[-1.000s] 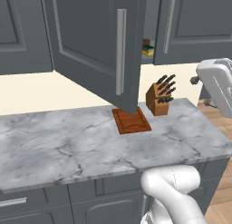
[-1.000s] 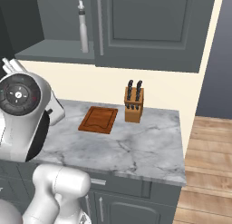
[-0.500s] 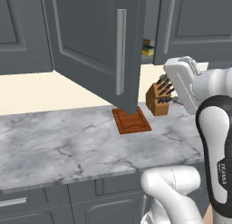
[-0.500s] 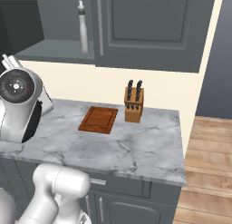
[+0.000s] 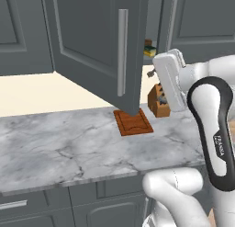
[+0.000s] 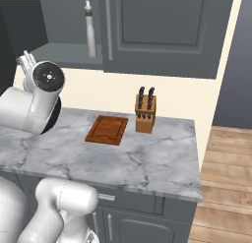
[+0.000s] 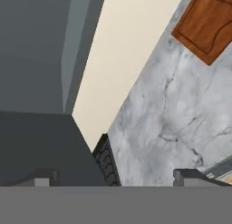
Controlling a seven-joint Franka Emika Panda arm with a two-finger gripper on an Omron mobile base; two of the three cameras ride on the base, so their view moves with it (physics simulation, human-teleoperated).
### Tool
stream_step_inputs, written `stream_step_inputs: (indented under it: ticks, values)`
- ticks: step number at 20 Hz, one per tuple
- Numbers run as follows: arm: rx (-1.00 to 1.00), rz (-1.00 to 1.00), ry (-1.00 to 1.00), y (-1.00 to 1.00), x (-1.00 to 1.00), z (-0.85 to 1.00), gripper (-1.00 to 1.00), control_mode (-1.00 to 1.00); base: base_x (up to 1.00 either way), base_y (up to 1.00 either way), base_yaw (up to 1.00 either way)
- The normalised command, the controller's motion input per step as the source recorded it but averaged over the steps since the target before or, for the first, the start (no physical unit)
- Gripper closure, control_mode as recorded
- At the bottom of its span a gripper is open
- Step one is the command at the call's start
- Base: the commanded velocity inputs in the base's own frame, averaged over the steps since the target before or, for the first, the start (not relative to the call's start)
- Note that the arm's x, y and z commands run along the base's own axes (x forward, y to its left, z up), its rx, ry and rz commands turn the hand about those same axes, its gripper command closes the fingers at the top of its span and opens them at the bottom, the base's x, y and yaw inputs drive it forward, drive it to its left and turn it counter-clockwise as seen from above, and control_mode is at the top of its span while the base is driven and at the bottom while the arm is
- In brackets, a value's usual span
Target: Pick the sponge and spray from the cabinet and place them on the counter.
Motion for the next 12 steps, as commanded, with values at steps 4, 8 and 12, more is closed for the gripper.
stream_step_inputs:
  ticks: [4, 8, 12]
  values:
    - [0.17, 0.12, 0.11, 0.16, 0.26, -0.07, -1.00, -1.00, 0.00, 0.00, 0.00]
    - [0.18, 0.12, 0.10, 0.28, 0.17, -0.11, -1.00, -1.00, 0.00, 0.00, 0.00]
    - [0.19, 0.14, 0.09, 0.34, 0.03, -0.06, -1.00, -1.00, 0.00, 0.00, 0.00]
